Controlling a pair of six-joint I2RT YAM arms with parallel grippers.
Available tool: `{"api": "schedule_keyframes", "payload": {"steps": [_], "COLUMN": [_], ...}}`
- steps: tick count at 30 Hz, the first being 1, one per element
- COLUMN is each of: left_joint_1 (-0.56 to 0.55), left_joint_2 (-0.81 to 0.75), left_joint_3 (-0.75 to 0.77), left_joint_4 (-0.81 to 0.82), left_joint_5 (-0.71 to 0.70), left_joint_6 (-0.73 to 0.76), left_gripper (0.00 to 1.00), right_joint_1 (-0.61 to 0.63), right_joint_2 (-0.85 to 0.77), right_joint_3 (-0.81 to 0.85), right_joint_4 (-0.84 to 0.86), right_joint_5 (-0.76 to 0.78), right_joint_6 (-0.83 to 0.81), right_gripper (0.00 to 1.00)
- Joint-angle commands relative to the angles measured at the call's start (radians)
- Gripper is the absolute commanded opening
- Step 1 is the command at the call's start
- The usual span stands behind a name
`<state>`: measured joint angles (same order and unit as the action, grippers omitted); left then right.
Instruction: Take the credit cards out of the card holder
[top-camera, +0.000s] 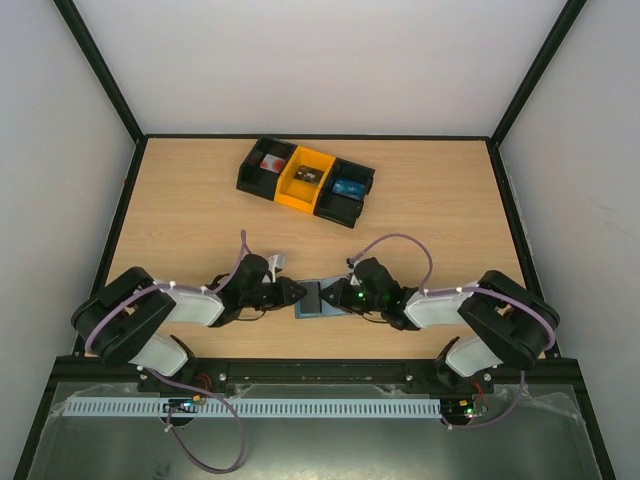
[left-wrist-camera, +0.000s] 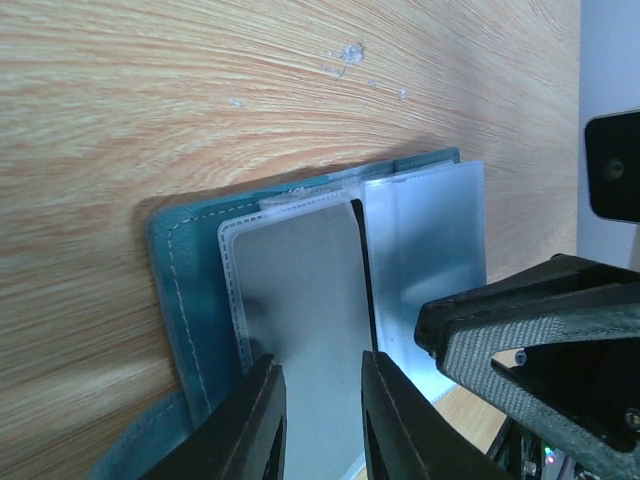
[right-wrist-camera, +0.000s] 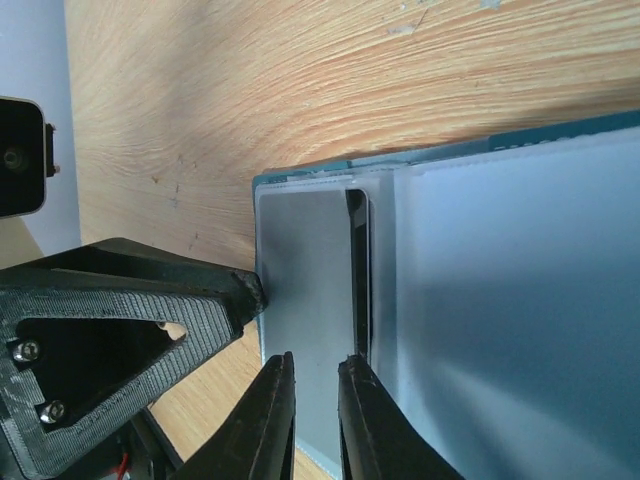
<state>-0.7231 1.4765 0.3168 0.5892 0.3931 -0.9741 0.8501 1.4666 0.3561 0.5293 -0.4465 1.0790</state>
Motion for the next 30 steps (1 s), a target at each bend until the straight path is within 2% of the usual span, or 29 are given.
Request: {"api": "schedule_keyframes", "payload": {"steps": [1,3,9,12,24,30], "left_joint_1": [-0.009,-0.010,-0.020,-0.027,-0.030,-0.030], "left_joint_2": [-0.027,-0.017,0.043,0.065,0.081,0.011], "left_joint_3": [-0.001,-0.006,-0.021,-0.030,-0.076,-0.046], "left_joint_4": [-0.063,-0.057,0.009,0.023,0.080,0.009], "left_joint_5": [-0.027,-0.025,-0.002,-0.013,-0.032,-0.034], "left_joint_6": [0.011,0.011,0.007,0.001,-0.029,-0.012], "left_gripper": [0.24,0.24,0.09,0.06,0.06,0.17], "right_joint_1": [0.002,0.003,0.003,0.003,0.003,0.002], "right_joint_2": [-0.030,-0.024,0.031,0.073,0.102,0.069], "right_joint_3": [0.001,0.003,0.016,0.022,0.003,0.005], "right_joint_4": [-0.043,-0.043,-0.021,0.002,0.047,0.001], "right_joint_5": [0.014,0.017,0.004,-0.025,-0.046,-0.010], "right_joint_6": [-0.010,-0.010,-0.008,-0.017,-0.009,-0.014], "right_gripper": [0.14,0.14,0.14,0.15,0.12,0.12]}}
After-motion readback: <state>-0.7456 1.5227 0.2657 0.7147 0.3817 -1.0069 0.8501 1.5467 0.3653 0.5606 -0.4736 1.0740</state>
